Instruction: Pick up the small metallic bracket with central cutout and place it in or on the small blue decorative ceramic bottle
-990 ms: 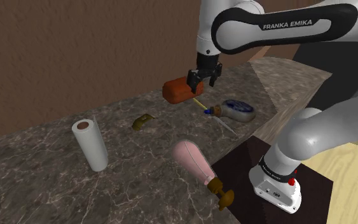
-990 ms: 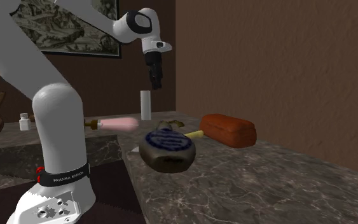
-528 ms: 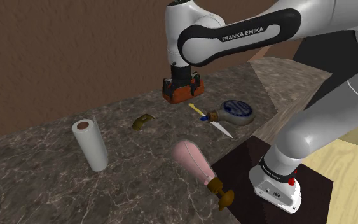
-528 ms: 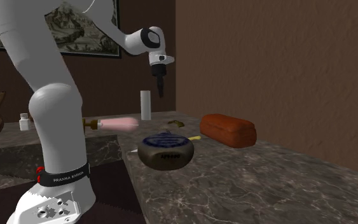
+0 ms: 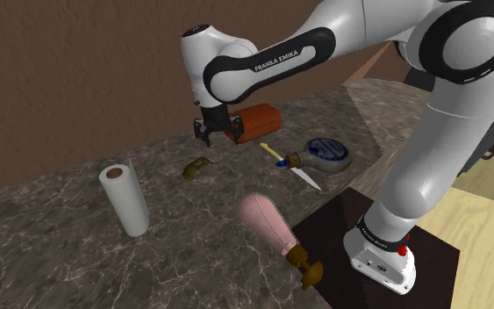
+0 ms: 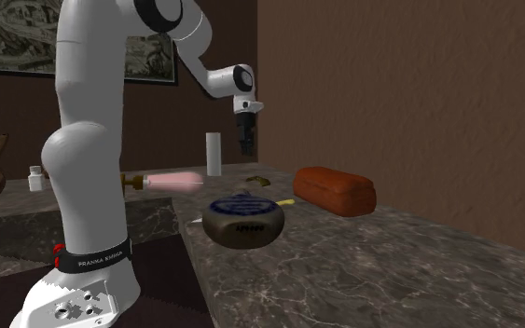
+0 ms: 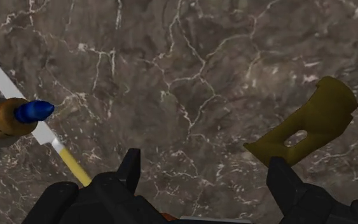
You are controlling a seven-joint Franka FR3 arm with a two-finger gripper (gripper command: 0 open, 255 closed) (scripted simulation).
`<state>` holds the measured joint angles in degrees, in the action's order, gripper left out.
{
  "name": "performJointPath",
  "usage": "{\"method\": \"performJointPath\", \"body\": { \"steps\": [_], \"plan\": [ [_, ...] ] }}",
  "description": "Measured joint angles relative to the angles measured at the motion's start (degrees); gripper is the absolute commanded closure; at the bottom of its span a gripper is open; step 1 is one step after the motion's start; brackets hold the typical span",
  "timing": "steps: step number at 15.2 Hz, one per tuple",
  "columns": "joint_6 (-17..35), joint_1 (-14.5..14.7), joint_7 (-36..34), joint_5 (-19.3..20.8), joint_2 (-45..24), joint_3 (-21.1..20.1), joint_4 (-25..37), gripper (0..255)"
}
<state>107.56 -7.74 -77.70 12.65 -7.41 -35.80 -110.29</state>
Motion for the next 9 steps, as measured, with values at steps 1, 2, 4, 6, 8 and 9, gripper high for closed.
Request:
{"method": "performJointPath", "body": {
  "steps": [1, 2, 4, 6, 8, 9],
  "plan": [
    [-0.7, 0.5, -2.7, 1.4, -2.6, 0.3, 2.2, 0],
    [-1.4, 1.4, -5.7, 2.9, -5.8, 0.7, 4.9, 0],
    [-2.9, 3.3, -10.9, 5.6, -11.8, 1.9, 10.4, 0],
    [-4.2, 5.3, -15.5, 7.4, -17.0, 3.4, 15.4, 0],
    [-6.4, 7.2, -19.0, 8.8, -22.4, 5.2, 22.0, 0],
    [-7.5, 8.3, -20.6, 9.3, -24.8, 5.9, 25.1, 0]
  ]
}}
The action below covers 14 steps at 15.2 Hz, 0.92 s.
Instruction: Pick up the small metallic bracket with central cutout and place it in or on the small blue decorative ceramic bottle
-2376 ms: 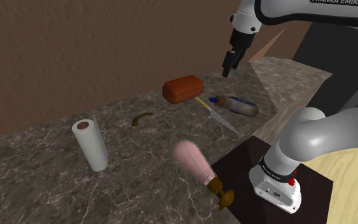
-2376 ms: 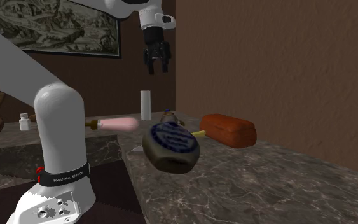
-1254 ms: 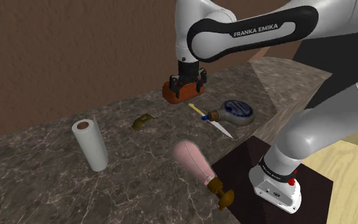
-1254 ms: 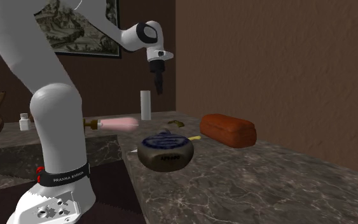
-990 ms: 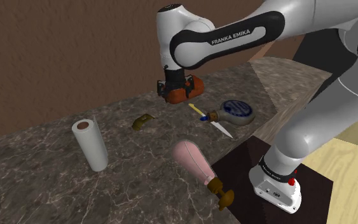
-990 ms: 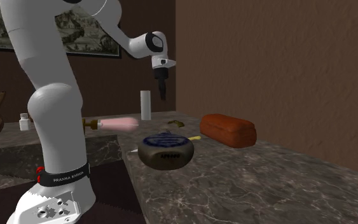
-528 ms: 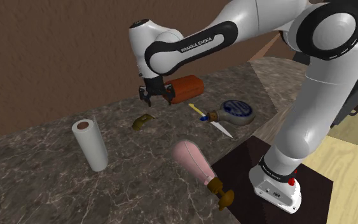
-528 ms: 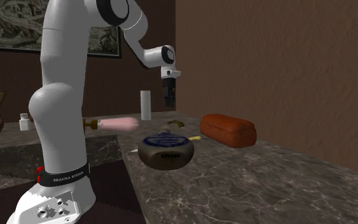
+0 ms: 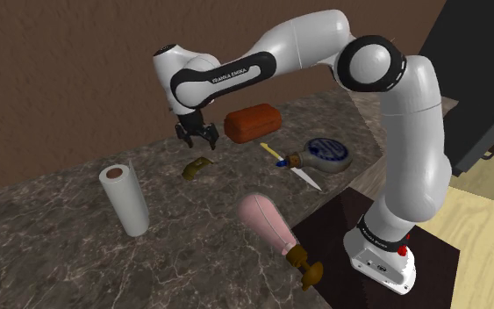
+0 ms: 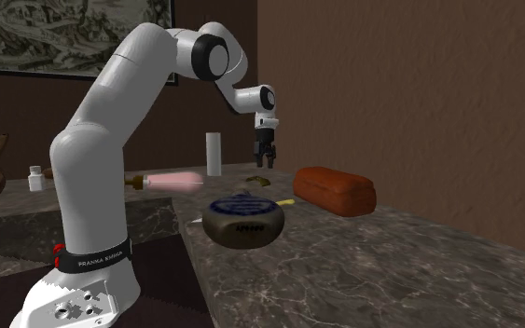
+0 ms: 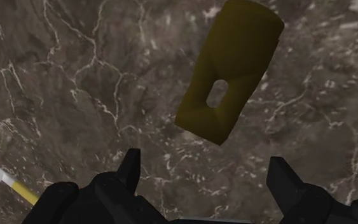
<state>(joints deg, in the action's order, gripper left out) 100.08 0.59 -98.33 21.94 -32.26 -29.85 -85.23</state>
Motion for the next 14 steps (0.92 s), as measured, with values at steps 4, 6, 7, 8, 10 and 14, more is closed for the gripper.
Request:
{"method": "performJointPath", "body": {
  "steps": [4, 6, 7, 8, 10, 14],
  "plan": [
    [1.6, 0.5, -2.0, 0.7, -2.1, 0.9, 0.1, 0],
    [2.9, 0.3, -2.3, 0.9, -2.5, 1.1, -1.0, 0],
    [3.6, 0.2, -2.5, 1.0, -2.5, 1.1, -1.8, 0],
    [4.2, 0.0, -2.5, 1.1, -2.5, 1.2, -2.4, 0],
    [4.6, 0.0, -2.5, 1.2, -2.6, 1.2, -2.6, 0],
    [4.7, 0.0, -2.6, 1.2, -2.7, 1.2, -2.6, 0]
  ]
}}
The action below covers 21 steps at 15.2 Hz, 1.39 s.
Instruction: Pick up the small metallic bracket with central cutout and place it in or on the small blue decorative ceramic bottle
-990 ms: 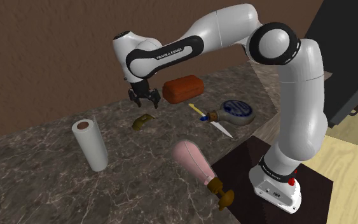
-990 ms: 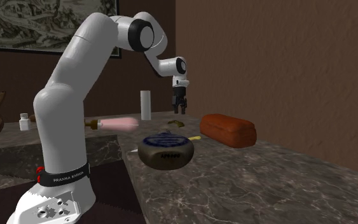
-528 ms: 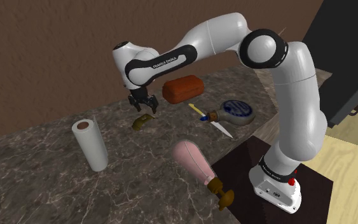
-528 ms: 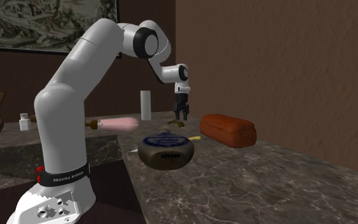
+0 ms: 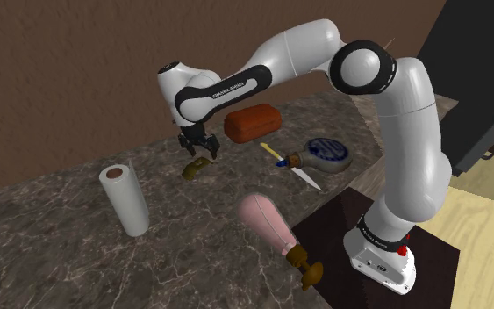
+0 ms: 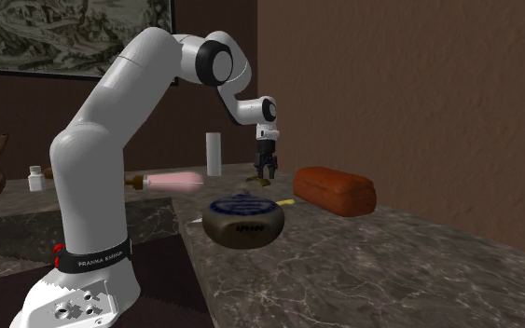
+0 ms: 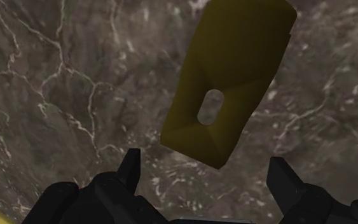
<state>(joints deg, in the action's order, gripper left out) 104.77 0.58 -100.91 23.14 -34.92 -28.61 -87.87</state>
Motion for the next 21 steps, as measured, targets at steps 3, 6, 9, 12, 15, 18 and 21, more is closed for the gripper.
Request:
{"method": "performJointPath", "body": {
  "steps": [3, 6, 9, 12, 15, 18, 21],
  "plan": [
    [-0.4, -0.1, 0.0, 0.0, 0.1, 0.0, 0.1, 255],
    [-0.2, -0.1, 0.0, 0.1, 0.2, 0.1, 0.3, 255],
    [-0.1, -0.1, -0.1, 0.2, 0.3, 0.2, 0.3, 255],
    [-0.2, -0.2, 0.0, 0.1, 0.4, 0.1, 0.3, 255],
    [-1.7, -0.1, 0.5, -0.5, 1.0, -0.3, 0.9, 255],
    [-2.3, -0.2, 0.6, -0.7, 1.3, -0.4, 1.2, 0],
    [6.9, -3.1, -1.8, -4.6, 6.4, -2.7, -8.2, 0]
  ]
}}
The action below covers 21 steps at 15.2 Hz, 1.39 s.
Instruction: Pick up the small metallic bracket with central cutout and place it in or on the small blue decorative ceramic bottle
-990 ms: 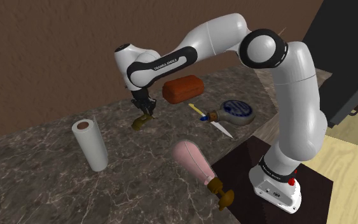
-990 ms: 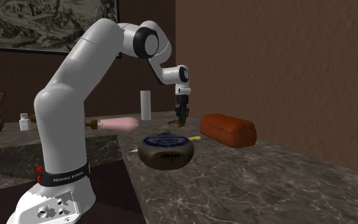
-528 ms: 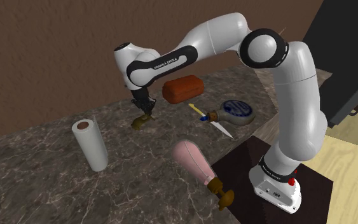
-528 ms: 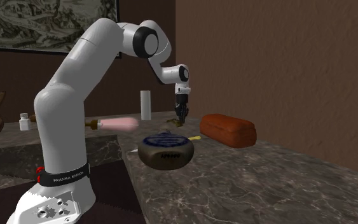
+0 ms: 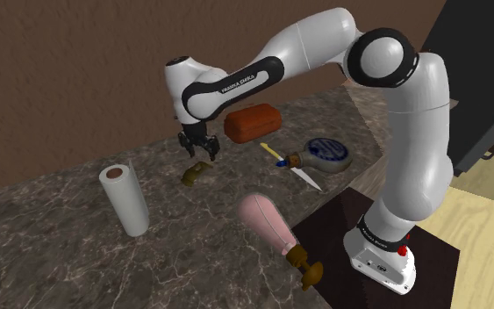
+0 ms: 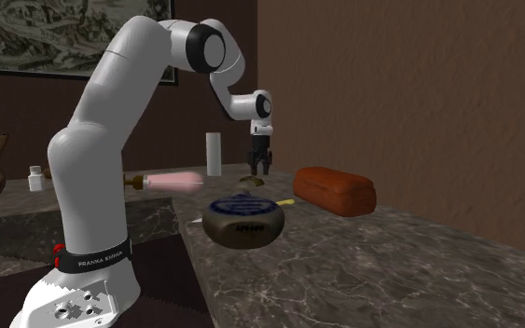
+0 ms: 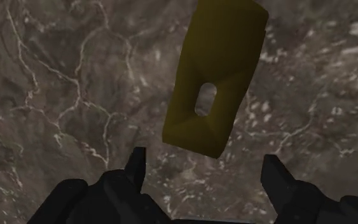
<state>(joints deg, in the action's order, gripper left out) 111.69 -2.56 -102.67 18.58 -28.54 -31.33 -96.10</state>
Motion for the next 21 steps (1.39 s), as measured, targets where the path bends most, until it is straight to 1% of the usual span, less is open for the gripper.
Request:
{"method": "performJointPath", "body": {
  "steps": [2, 3, 5, 10, 17, 18, 21],
  "plan": [
    [8.1, -1.8, -1.8, -3.6, 3.5, -2.0, -6.5, 0],
    [11.2, -2.4, -2.3, -4.9, 4.5, -2.7, -8.5, 0],
    [14.7, -2.9, -2.9, -5.8, 5.4, -3.1, -11.2, 0],
    [18.4, -2.2, -4.1, -4.5, 3.2, -2.3, -12.5, 0],
    [19.4, -1.9, -4.5, -4.0, 2.6, -2.0, -12.8, 0],
    [19.4, -1.9, -4.5, -4.0, 2.6, -2.0, -12.8, 255],
    [18.6, -1.9, -4.5, -4.1, 3.0, -2.2, -12.8, 255]
  ]
}}
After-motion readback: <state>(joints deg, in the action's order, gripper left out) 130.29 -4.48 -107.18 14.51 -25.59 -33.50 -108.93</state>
